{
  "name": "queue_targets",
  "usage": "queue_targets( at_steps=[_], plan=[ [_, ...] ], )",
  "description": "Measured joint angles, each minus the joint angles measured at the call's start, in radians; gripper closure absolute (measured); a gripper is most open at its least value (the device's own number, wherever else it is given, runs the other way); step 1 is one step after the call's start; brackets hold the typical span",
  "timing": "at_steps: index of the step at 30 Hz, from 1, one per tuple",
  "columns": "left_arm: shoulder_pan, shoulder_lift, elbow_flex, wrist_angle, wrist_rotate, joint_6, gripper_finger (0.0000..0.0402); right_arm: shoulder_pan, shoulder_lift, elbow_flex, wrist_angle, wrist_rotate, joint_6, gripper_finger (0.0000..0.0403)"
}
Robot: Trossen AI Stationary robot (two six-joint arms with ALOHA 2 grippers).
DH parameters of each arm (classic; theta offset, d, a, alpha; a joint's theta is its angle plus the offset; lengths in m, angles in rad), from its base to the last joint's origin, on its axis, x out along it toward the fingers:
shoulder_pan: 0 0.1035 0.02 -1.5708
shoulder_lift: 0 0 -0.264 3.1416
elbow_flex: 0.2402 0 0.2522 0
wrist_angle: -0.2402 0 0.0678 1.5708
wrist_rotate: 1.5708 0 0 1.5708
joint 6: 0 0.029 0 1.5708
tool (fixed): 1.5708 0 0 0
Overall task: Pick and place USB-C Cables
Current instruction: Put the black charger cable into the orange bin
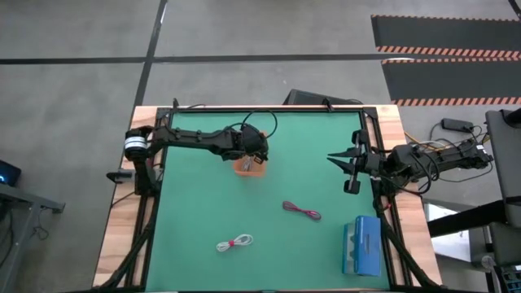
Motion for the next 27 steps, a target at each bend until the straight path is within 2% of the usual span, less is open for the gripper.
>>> queue_targets(
  at_steps=[5, 27],
  plan=[
    [0.000, 0.007, -0.001, 0.050, 0.019, -0.001, 0.0372, 0.000, 0.000, 0.000, 0.000, 0.000, -0.002, 0.0370],
    [0.001, 0.100, -0.003, 0.027, 0.033, -0.064, 0.0372, 0.000, 0.000, 0.000, 0.001, 0.001, -0.006, 0.0370]
  ],
)
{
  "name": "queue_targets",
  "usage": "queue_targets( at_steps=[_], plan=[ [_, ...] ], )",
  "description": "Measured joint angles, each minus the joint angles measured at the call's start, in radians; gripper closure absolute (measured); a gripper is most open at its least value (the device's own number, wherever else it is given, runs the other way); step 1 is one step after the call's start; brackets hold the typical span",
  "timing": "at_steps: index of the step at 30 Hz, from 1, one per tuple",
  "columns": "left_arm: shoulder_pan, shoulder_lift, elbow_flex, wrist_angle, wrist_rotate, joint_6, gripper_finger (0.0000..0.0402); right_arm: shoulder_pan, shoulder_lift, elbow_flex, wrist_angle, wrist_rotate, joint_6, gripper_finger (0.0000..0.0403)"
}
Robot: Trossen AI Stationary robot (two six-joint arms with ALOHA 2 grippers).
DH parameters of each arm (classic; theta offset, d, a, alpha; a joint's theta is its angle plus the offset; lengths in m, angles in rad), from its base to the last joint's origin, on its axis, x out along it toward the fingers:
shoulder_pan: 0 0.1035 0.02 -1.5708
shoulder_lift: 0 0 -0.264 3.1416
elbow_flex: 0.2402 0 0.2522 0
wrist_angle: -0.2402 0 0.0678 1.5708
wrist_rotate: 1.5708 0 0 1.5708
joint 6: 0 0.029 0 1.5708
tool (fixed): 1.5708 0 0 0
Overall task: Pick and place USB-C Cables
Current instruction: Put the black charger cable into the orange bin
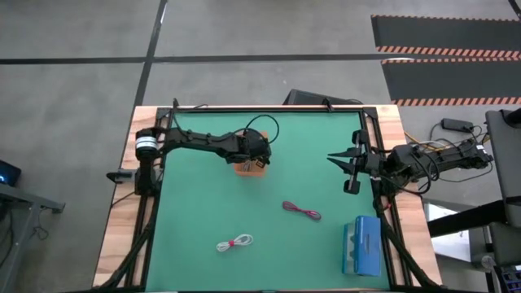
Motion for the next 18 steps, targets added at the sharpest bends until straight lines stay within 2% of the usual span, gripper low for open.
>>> queue_targets(
  at_steps=[18],
  plan=[
    [0.000, 0.000, 0.000, 0.000, 0.000, -0.015, 0.0372, 0.000, 0.000, 0.000, -0.001, 0.000, -0.005, 0.0370]
  ],
)
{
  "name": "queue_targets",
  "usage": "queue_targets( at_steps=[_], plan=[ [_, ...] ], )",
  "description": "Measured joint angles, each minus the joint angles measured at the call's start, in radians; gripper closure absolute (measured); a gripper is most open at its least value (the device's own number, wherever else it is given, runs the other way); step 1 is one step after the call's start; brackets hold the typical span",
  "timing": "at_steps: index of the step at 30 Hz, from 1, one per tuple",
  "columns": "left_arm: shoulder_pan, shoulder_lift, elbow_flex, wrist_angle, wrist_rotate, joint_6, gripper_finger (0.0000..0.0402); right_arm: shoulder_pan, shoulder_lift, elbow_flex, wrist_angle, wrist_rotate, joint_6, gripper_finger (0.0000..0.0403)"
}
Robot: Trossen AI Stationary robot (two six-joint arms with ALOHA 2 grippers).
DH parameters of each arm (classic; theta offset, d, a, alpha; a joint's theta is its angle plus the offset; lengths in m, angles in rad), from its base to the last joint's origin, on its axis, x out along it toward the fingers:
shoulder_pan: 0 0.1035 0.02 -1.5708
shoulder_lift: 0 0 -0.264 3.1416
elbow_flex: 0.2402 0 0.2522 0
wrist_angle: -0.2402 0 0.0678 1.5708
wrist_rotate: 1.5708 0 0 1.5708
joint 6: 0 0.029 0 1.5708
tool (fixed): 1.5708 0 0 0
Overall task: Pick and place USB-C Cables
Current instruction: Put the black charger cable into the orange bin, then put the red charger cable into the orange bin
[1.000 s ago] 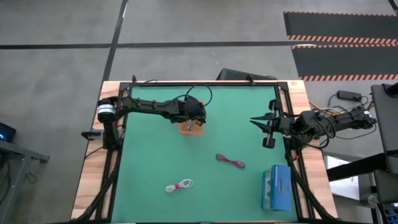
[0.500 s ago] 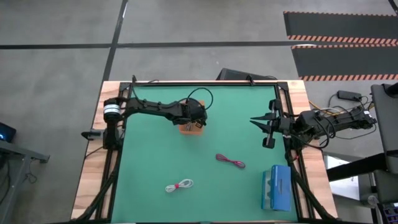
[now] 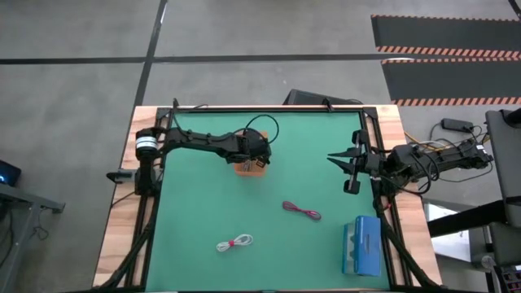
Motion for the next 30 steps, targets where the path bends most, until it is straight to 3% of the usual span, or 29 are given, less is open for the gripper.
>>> queue_targets(
  at_steps=[14, 24, 30],
  plan=[
    [0.000, 0.000, 0.000, 0.000, 0.000, 0.001, 0.0367, 0.000, 0.000, 0.000, 0.000, 0.000, 0.000, 0.0370],
    [-0.001, -0.001, 0.006, -0.009, 0.000, 0.014, 0.0281, 0.000, 0.000, 0.000, 0.000, 0.000, -0.002, 0.0370],
    [-0.002, -0.017, 0.008, -0.009, 0.024, 0.039, 0.0261, 0.000, 0.000, 0.000, 0.000, 0.000, -0.001, 0.0370]
  ],
)
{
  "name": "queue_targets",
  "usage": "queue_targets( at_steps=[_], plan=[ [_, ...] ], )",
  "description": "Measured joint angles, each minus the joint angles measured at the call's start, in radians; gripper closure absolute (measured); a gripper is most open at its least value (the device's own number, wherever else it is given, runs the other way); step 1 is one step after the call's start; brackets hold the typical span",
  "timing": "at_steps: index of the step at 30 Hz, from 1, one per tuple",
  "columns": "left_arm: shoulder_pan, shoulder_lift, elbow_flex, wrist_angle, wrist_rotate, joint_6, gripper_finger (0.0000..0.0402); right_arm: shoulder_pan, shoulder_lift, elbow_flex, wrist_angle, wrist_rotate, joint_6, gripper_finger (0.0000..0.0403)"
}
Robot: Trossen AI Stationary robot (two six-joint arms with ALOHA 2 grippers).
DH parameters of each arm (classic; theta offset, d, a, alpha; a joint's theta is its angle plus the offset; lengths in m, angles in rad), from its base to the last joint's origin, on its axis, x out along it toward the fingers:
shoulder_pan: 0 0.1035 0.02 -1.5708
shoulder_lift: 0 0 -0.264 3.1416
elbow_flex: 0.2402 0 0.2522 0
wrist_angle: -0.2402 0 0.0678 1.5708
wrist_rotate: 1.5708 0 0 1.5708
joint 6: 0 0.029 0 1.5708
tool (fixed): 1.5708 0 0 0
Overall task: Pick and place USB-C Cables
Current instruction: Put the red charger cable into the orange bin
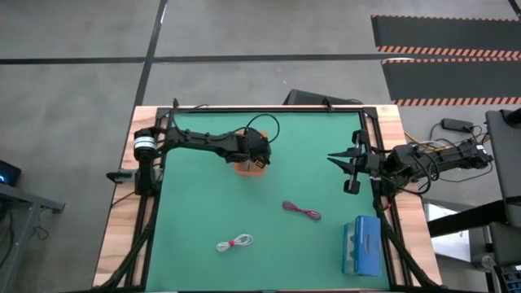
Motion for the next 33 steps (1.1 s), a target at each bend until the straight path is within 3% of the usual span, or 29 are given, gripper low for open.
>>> queue_targets(
  at_steps=[11, 23, 33],
  plan=[
    [-0.069, -0.162, -0.002, -0.001, 0.002, 0.165, 0.0259, 0.000, 0.000, 0.000, 0.004, 0.000, 0.044, 0.0370],
    [-0.235, -0.416, -0.018, 0.001, -0.089, 0.425, 0.0259, 0.000, 0.001, 0.000, 0.010, -0.002, 0.208, 0.0370],
    [-0.336, -0.610, -0.189, 0.043, -0.150, 0.486, 0.0259, 0.000, 0.008, 0.000, -0.020, -0.002, 0.352, 0.0370]
  ],
)
